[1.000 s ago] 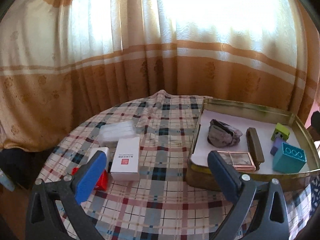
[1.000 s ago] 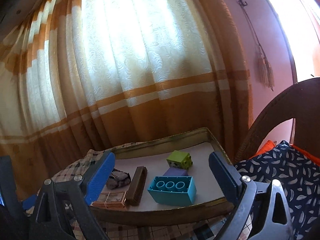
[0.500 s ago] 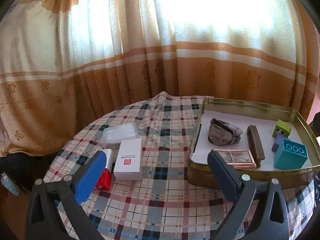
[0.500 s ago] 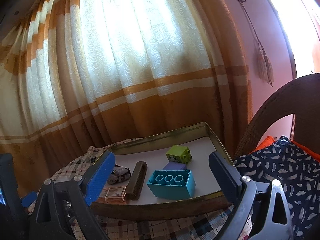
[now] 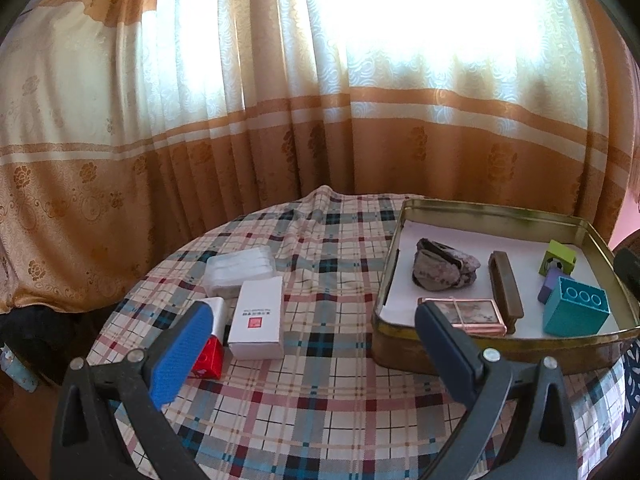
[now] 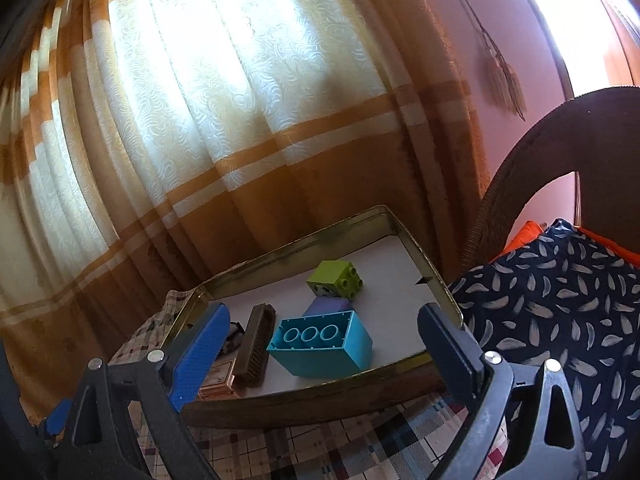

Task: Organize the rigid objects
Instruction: 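Withdraw both open grippers from the tin tray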

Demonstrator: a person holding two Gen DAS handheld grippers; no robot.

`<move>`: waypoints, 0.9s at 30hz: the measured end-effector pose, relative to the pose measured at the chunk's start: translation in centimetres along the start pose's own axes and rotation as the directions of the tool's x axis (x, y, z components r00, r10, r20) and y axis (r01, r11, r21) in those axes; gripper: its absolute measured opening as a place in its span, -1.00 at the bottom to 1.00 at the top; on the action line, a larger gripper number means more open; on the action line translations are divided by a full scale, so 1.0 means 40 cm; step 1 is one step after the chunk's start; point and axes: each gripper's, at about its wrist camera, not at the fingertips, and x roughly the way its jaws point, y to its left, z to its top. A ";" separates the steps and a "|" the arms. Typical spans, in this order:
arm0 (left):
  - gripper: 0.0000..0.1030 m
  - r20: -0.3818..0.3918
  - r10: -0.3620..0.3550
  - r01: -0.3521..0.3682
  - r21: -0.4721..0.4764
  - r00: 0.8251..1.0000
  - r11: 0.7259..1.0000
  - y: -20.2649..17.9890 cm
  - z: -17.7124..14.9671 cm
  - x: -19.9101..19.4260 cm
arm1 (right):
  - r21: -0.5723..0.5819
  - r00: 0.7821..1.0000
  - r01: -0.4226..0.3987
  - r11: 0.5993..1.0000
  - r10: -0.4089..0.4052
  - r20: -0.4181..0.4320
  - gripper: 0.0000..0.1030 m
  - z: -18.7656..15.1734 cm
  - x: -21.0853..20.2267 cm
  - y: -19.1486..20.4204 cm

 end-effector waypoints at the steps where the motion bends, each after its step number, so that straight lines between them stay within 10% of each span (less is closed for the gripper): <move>1: 0.99 0.000 -0.001 0.001 0.000 1.000 1.000 0.000 0.000 -0.001 | -0.006 1.000 -0.001 1.000 0.001 0.002 0.88 0.000 0.000 0.002; 27: 0.98 -0.058 0.049 -0.058 -0.171 0.997 0.983 0.185 -0.009 0.013 | -0.049 0.994 -0.102 0.994 0.100 -0.042 0.87 -0.038 -0.015 0.098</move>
